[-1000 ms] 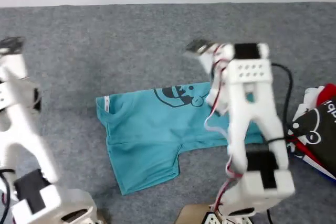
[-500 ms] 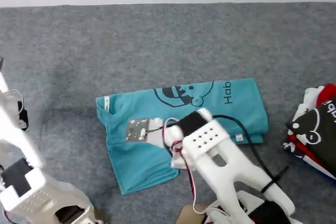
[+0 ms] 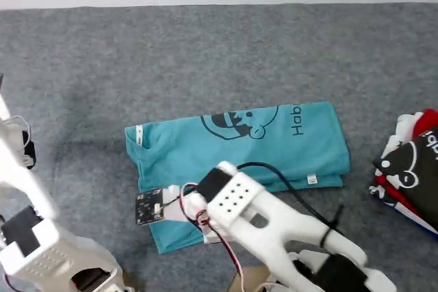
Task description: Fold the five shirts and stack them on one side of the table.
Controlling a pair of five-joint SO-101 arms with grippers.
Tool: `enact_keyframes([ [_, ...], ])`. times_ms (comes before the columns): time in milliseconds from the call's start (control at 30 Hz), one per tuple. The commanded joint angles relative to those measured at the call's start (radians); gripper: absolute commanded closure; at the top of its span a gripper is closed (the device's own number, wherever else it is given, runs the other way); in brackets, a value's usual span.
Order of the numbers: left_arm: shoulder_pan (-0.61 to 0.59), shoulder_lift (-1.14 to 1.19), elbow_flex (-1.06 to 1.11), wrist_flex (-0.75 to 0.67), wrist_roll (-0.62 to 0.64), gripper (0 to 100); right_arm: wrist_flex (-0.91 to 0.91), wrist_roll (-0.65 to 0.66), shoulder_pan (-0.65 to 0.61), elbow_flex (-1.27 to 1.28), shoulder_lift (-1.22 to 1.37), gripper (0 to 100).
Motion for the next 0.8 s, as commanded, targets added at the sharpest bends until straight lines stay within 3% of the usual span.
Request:
enact_keyframes([
  [0,-0.012,-0.003,-0.021,-0.017,-0.008,99,-0.071,-0.006,-0.019,-0.008,0.064,70.1],
  [600,-0.08,-0.003,-0.021,-0.037,-0.061,99,-0.177,-0.011,-0.05,-0.008,0.263,70.5],
  [767,-0.08,-0.003,-0.021,-0.038,-0.064,99,-0.236,-0.011,-0.051,-0.011,0.303,86.3],
])
